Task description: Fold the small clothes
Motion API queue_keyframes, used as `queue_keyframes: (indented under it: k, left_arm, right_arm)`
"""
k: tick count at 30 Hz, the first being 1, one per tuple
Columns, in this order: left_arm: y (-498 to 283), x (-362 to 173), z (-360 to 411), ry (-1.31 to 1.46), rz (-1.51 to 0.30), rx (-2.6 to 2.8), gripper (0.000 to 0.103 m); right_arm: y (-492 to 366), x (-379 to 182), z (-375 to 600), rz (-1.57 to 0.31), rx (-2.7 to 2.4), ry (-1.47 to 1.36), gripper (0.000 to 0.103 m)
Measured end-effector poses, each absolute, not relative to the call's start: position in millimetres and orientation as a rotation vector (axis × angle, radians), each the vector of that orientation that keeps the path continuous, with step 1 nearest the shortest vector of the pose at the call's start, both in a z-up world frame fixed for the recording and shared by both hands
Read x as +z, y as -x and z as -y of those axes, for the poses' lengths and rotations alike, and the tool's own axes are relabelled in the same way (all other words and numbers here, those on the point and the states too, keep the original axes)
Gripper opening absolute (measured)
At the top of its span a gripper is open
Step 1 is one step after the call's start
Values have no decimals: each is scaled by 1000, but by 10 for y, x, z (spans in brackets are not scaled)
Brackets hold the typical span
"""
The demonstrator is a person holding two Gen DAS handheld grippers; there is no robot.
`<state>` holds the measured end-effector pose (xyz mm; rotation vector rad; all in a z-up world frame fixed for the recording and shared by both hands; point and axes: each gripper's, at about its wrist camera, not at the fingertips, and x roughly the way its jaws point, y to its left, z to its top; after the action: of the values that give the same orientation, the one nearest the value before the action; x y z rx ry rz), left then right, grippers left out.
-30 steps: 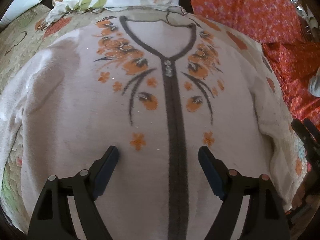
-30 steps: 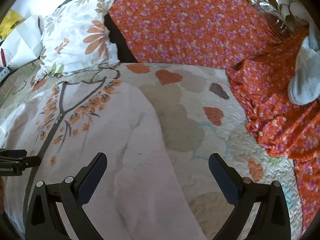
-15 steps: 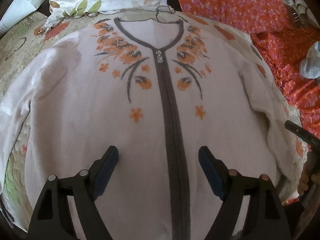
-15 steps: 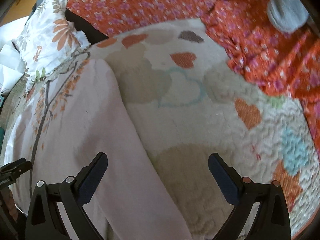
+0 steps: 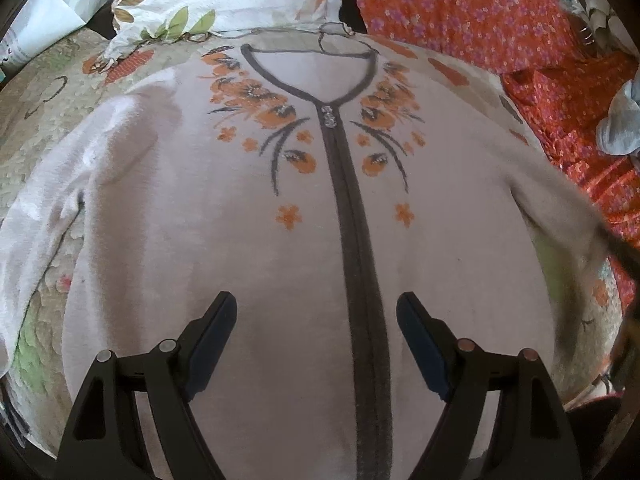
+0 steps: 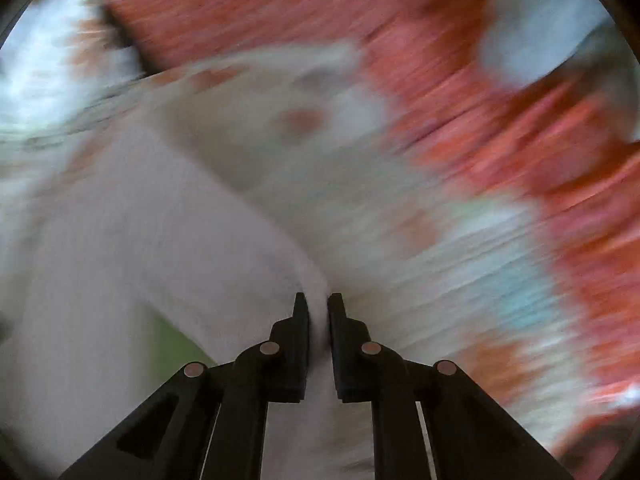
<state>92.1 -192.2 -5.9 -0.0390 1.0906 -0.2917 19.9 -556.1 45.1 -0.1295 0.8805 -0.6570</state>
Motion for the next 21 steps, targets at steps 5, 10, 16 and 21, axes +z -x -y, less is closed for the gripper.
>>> queue_keyframes:
  k: [5, 10, 16, 21]
  left_arm:
    - [-914, -55, 1862, 52, -1093, -290, 81]
    - [-895, -38, 1872, 47, -1085, -295, 81]
    - [-849, -20, 1866, 24, -1067, -291, 81]
    - [-823, -28, 1816, 19, -1066, -277, 81]
  right_arm:
    - [-170, 683, 5527, -771, -683, 73, 89]
    - [-390, 604, 5144, -818, -491, 75, 89]
    - [-543, 478, 4612, -859, -356, 112, 89]
    - [-600, 402, 4432, -888, -297, 109, 89]
